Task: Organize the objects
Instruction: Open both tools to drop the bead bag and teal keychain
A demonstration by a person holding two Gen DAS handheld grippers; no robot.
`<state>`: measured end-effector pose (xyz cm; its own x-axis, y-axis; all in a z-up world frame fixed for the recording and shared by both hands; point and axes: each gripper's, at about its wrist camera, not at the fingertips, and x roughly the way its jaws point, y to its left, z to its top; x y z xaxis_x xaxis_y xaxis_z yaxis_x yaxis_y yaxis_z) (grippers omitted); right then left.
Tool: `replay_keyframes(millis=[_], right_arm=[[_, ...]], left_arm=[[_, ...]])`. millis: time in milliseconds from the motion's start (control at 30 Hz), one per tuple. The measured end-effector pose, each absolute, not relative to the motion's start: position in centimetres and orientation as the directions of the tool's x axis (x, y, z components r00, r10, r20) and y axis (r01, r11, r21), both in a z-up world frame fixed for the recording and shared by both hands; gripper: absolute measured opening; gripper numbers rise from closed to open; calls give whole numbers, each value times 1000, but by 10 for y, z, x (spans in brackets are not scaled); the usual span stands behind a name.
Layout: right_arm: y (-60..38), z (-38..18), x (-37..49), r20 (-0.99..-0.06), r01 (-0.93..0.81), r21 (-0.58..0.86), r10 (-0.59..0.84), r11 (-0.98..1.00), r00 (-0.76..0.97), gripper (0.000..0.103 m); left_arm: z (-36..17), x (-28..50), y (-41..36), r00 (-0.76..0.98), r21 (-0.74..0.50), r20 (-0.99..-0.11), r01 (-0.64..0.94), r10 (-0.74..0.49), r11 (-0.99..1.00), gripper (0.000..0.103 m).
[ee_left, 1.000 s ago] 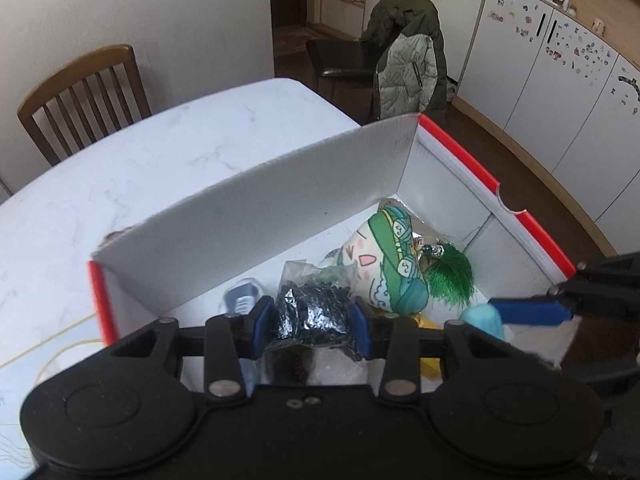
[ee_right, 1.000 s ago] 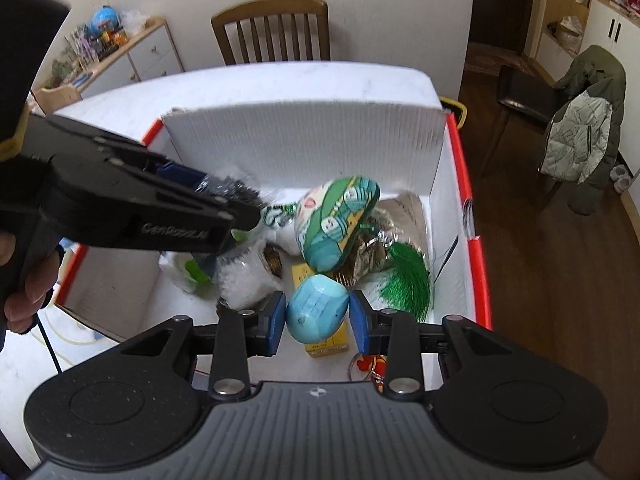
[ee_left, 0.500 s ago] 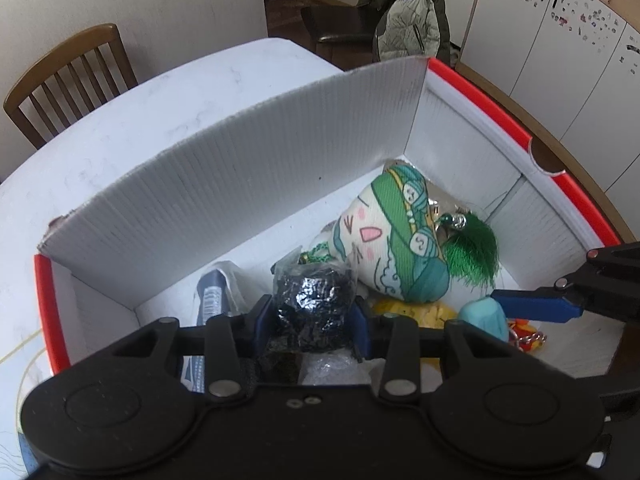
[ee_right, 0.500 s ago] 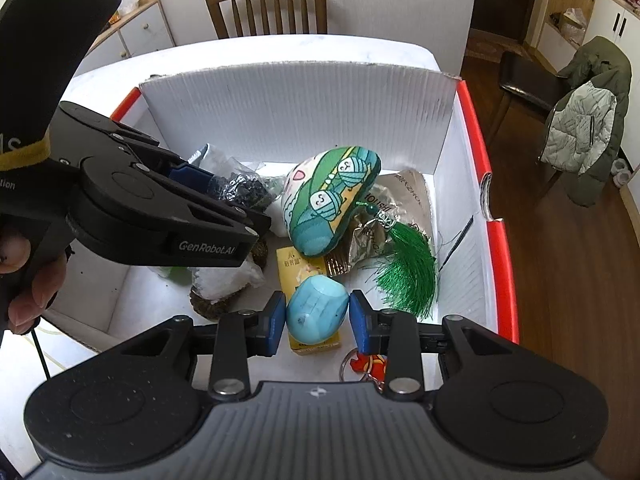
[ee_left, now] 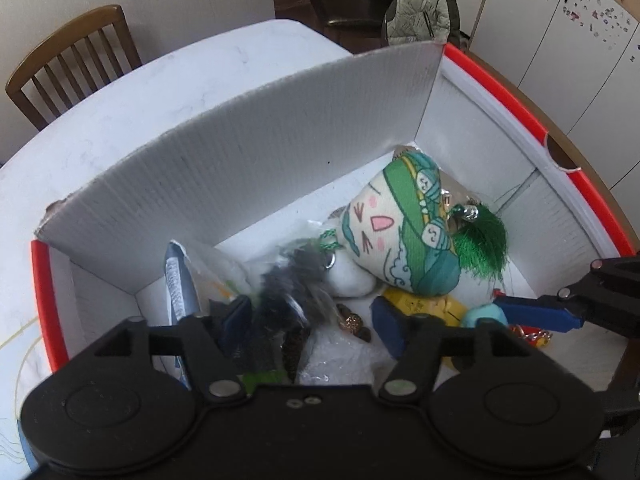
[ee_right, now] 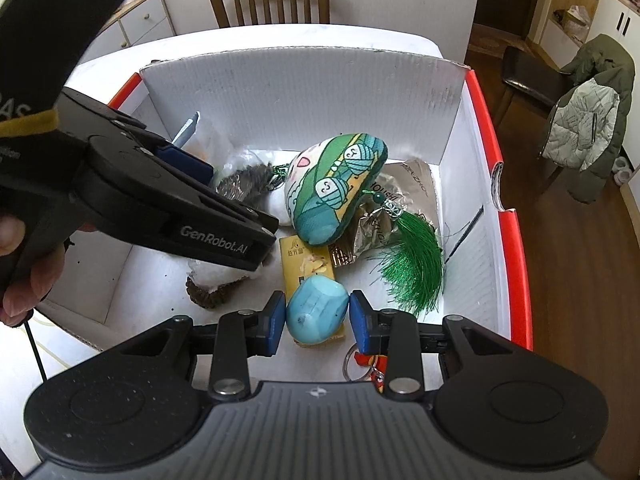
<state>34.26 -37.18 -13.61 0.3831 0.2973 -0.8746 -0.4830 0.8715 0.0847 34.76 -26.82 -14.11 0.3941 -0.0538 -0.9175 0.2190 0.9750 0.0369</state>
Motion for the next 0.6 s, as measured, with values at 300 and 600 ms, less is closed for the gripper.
replay_keyframes(millis=[300, 600], right_arm=[[-374, -120, 331, -857, -511, 84, 323, 856, 401, 58], [-375, -97, 316, -838, -528, 84, 346, 845, 421, 63]], left_arm=[[-127, 329, -262, 437, 15, -896, 212, -81, 977, 78], [-99, 308, -252, 495, -3, -863, 188, -98, 982, 88]])
